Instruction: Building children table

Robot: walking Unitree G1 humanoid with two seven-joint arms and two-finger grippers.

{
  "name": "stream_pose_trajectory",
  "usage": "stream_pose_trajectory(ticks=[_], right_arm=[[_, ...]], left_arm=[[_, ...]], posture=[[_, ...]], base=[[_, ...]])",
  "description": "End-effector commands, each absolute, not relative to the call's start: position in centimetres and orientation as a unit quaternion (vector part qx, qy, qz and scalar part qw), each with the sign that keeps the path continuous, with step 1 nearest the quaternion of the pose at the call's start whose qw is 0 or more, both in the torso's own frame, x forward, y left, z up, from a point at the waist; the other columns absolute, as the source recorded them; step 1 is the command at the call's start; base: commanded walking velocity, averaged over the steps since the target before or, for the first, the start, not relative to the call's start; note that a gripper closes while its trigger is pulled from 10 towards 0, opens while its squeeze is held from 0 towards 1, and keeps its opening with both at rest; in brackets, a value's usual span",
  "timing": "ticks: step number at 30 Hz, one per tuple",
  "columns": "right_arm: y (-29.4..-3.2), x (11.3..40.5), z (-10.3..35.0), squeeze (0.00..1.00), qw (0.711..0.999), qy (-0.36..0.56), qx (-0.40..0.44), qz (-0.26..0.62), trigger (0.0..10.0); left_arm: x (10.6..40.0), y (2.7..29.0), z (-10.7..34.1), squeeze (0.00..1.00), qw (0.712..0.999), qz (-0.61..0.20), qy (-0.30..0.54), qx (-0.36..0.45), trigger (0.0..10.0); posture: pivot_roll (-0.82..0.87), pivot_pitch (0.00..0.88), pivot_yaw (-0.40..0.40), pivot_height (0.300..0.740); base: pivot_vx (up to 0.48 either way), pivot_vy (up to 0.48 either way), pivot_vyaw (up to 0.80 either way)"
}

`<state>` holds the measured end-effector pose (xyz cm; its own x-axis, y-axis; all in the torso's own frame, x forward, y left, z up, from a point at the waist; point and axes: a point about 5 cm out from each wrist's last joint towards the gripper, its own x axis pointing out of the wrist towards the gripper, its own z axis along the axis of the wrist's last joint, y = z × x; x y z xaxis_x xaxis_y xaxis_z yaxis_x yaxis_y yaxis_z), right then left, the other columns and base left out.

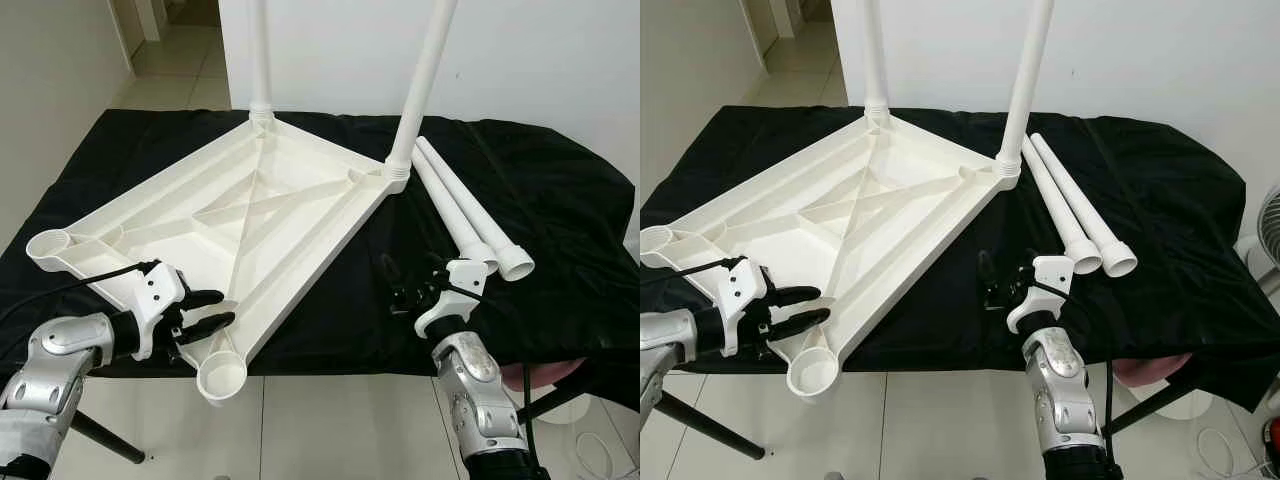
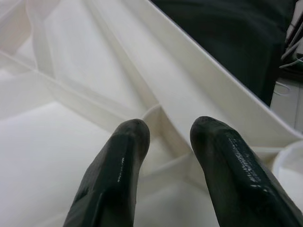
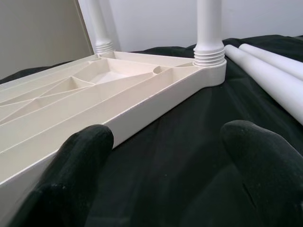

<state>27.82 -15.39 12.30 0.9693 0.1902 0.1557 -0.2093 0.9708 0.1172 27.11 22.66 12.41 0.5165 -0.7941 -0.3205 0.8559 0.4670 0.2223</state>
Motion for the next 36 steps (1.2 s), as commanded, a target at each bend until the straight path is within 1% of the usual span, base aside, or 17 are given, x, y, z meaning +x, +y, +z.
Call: stream_pose_trajectory(ticks=[1, 3, 6, 11, 17, 18, 20, 24, 25, 27, 29, 30, 31, 32, 33, 34, 36], right_arm=[[-15.6, 27.6, 12.0, 0.0, 0.991, -0.062, 0.066, 0.101, 10.0], [-15.7, 27.4, 11.9, 0.0, 0.991, -0.062, 0.065, 0.099, 10.0], [-15.7, 27.4, 11.9, 0.0, 0.991, -0.061, 0.065, 0.098, 10.0], [-15.9, 27.2, 11.7, 0.0, 0.992, -0.056, 0.062, 0.098, 10.0], [-16.0, 27.2, 11.8, 0.0, 0.992, -0.056, 0.06, 0.098, 10.0], [-16.1, 27.2, 11.8, 0.0, 0.992, -0.056, 0.058, 0.097, 10.0], [-16.1, 27.2, 11.9, 0.0, 0.992, -0.056, 0.058, 0.096, 10.0], [-16.4, 27.2, 12.0, 0.0, 0.992, -0.057, 0.055, 0.094, 10.0], [-16.4, 27.2, 12.0, 0.0, 0.992, -0.057, 0.055, 0.094, 10.0], [-16.5, 27.2, 12.0, 0.0, 0.993, -0.057, 0.053, 0.093, 10.0], [-16.5, 27.2, 12.0, 0.0, 0.993, -0.057, 0.053, 0.093, 10.0], [-16.6, 27.2, 12.1, 0.0, 0.993, -0.057, 0.052, 0.092, 10.0], [-16.6, 27.2, 12.1, 0.0, 0.993, -0.056, 0.052, 0.091, 10.0], [-16.6, 27.2, 12.1, 0.0, 0.993, -0.056, 0.052, 0.091, 10.0], [-16.7, 27.1, 12.0, 0.0, 0.993, -0.056, 0.051, 0.09, 10.0], [-16.7, 27.1, 12.0, 0.0, 0.993, -0.056, 0.051, 0.09, 10.0], [-16.8, 27.1, 12.0, 0.0, 0.993, -0.055, 0.051, 0.088, 10.0]], left_arm=[[27.2, 23.8, 12.6, 0.0, 0.853, -0.477, 0.095, 0.187, 10.0], [27.3, 24.5, 12.7, 0.0, 0.858, -0.469, 0.098, 0.185, 10.0], [27.3, 24.8, 12.7, 0.0, 0.858, -0.468, 0.098, 0.187, 10.0], [26.8, 25.5, 12.1, 0.0, 0.85, -0.47, 0.109, 0.211, 10.0], [26.3, 24.9, 10.9, 0.0, 0.838, -0.485, 0.111, 0.222, 10.0], [26.0, 24.1, 10.4, 0.0, 0.834, -0.496, 0.108, 0.216, 10.0], [26.0, 23.8, 10.3, 0.0, 0.833, -0.5, 0.105, 0.212, 10.0], [25.6, 21.7, 9.6, 0.0, 0.828, -0.52, 0.088, 0.191, 10.0], [25.6, 21.7, 9.6, 0.0, 0.828, -0.52, 0.088, 0.191, 10.0], [25.5, 20.7, 9.3, 0.0, 0.824, -0.529, 0.079, 0.186, 10.0], [25.5, 20.7, 9.3, 0.0, 0.824, -0.529, 0.079, 0.186, 10.0], [25.5, 19.1, 9.1, 0.0, 0.821, -0.541, 0.064, 0.172, 10.0], [25.5, 18.6, 9.1, 0.0, 0.82, -0.544, 0.059, 0.166, 10.0], [25.5, 18.6, 9.1, 0.0, 0.82, -0.544, 0.059, 0.166, 10.0], [25.5, 17.8, 9.1, 0.0, 0.82, -0.548, 0.051, 0.159, 10.0], [25.5, 17.8, 9.1, 0.0, 0.82, -0.548, 0.051, 0.159, 10.0], [25.7, 16.4, 9.1, 0.0, 0.82, -0.552, 0.037, 0.146, 10.0]], posture=[[-0.08, 0.0, -0.006, 0.74], [-0.07, 0.0, -0.005, 0.74], [-0.07, 0.0, -0.005, 0.74], [-0.07, 0.0, -0.006, 0.74], [-0.07, 0.0, -0.01, 0.74], [-0.08, 0.0, -0.01, 0.74], [-0.08, 0.0, -0.01, 0.74], [-0.09, 0.0, -0.01, 0.74], [-0.09, 0.0, -0.01, 0.74], [-0.09, 0.0, -0.009, 0.74], [-0.09, 0.0, -0.009, 0.74], [-0.1, 0.0, -0.006, 0.74], [-0.1, 0.0, -0.006, 0.74], [-0.1, 0.0, -0.006, 0.74], [-0.1, 0.0, -0.006, 0.74], [-0.1, 0.0, -0.006, 0.74], [-0.1, 0.0, -0.001, 0.74]], base=[[0.0, 0.0, 0.0], [0.0, 0.0, 0.0], [0.0, 0.0, 0.0], [0.0, 0.0, 0.0], [0.0, 0.0, 0.0], [0.0, 0.0, 0.0], [0.0, 0.0, 0.0], [0.0, 0.0, 0.0], [0.0, 0.0, 0.0], [0.0, 0.0, 0.0], [0.0, 0.0, 0.0], [0.0, 0.0, 0.0], [0.0, 0.0, 0.0], [0.0, 0.0, 0.0], [0.0, 0.0, 0.0], [0.0, 0.0, 0.0], [0.0, 0.0, 0.0]])
